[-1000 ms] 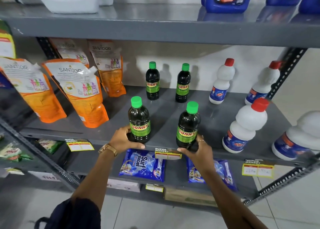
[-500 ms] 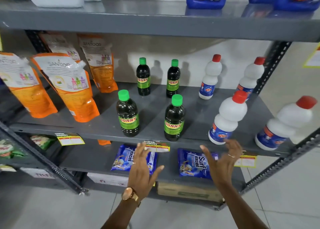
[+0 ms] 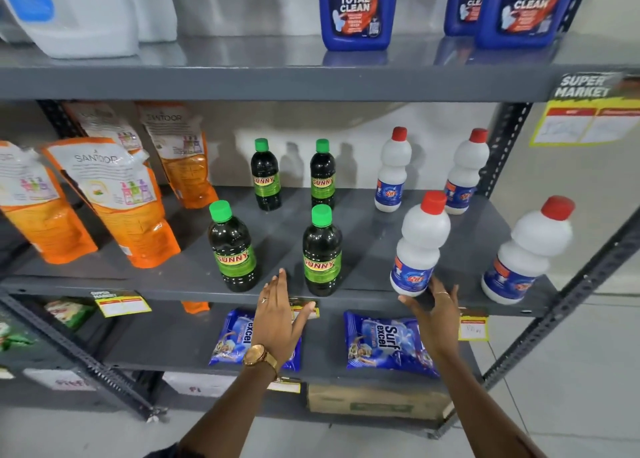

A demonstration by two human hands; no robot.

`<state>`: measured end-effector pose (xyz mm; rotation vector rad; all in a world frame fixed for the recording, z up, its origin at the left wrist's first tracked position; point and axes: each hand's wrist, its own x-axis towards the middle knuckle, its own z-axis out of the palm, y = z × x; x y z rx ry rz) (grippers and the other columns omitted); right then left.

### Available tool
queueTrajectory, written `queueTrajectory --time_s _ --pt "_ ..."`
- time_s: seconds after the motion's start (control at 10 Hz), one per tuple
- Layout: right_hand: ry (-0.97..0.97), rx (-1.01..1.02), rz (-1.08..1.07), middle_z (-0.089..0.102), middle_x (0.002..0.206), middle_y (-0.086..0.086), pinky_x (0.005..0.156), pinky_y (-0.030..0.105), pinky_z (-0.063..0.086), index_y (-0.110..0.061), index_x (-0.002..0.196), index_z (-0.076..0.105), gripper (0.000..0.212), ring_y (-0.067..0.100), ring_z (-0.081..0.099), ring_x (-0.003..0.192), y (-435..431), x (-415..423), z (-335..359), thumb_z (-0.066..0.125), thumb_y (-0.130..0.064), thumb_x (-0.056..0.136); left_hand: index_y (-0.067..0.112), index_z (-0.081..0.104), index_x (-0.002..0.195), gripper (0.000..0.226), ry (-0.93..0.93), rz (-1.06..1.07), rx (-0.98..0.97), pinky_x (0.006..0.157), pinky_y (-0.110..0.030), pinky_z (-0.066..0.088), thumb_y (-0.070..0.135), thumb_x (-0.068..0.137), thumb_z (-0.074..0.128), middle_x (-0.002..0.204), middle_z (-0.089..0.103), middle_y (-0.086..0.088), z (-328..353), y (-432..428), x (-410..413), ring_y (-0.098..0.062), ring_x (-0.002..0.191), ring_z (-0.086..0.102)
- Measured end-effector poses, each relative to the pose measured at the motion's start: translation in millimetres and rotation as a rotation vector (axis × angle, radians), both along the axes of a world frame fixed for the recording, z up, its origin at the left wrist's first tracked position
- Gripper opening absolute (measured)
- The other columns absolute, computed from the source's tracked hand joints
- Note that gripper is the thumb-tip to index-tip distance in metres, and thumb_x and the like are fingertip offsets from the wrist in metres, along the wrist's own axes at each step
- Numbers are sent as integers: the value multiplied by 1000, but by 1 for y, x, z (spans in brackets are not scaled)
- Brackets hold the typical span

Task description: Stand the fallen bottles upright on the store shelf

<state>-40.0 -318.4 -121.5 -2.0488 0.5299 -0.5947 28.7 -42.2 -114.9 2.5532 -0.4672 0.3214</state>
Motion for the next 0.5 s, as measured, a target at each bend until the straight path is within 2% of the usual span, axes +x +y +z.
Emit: queueTrajectory --time_s 0.1,0.2,0.3,0.4,0.5 --pt "2 -66 53 71 112 3 115 19 -4 -16 123 55 53 22 61 113 0 0 6 76 -30 76 2 21 142 81 -12 -34 72 110 -38 15 60 86 31 146 35 -20 0 3 -2 -36 134 30" --pt "-7 -53 48 70 113 2 118 30 0 -15 122 56 53 20 62 111 1 -3 9 77 -29 75 3 19 143 80 -20 -65 135 111 -40 15 59 86 31 147 33 -19 -3 4 -3 -35 136 28" --pt "22 -38 65 69 116 3 120 43 7 -13 124 55 56 22 61 113 3 -5 17 78 -27 75 5 13 144 81 32 -74 113 111 -37 14 56 87 36 150 27 -18 2 7 -3 -34 138 22" --pt "-4 63 100 60 131 1 114 51 28 -19 137 44 77 22 53 123 5 -15 23 81 -30 71 11 4 146 89 21 -109 -75 108 -39 23 30 83 64 150 25 -19 10 13 -14 -36 136 25" --pt "-228 47 -88 51 138 1 103 41 42 -22 138 43 74 19 48 125 9 -32 47 78 -35 74 11 9 145 95 -128 -47 -265 99 -44 32 21 72 68 138 36 -23 33 12 -30 -34 125 33"
